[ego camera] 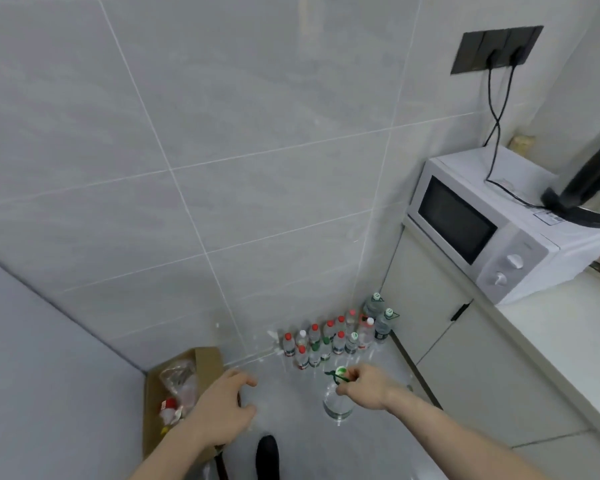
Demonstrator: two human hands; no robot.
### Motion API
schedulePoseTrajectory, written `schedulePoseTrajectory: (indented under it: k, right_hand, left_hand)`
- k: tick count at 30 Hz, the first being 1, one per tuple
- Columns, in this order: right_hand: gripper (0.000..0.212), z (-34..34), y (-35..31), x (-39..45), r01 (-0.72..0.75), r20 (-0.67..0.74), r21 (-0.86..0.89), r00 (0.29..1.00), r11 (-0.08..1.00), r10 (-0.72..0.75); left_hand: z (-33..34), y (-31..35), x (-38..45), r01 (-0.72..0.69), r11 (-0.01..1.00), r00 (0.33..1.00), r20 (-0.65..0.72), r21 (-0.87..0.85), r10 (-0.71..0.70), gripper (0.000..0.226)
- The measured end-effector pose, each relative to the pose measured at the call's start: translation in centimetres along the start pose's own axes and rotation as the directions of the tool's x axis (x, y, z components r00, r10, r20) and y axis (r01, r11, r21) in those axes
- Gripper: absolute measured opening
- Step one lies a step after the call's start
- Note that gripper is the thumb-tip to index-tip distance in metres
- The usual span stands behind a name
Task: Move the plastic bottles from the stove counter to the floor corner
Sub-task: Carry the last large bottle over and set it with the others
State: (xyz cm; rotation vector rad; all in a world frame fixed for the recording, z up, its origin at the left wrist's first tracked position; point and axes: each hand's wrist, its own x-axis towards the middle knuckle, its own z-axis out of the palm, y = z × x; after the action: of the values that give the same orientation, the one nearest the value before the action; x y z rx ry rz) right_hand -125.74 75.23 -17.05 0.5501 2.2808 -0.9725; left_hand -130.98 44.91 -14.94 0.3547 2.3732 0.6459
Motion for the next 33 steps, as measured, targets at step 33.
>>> schedulePoseTrajectory:
  k: [33]
  right_hand:
    - [0.029, 19.9, 1.6, 55.8, -0.388, 0.300, 0.193, 0.898, 0.901, 0.323]
  left_hand:
    - [8.6, -24.5, 46.7, 0.193, 0.980, 0.930, 0.307, 0.054, -0.200, 0.033]
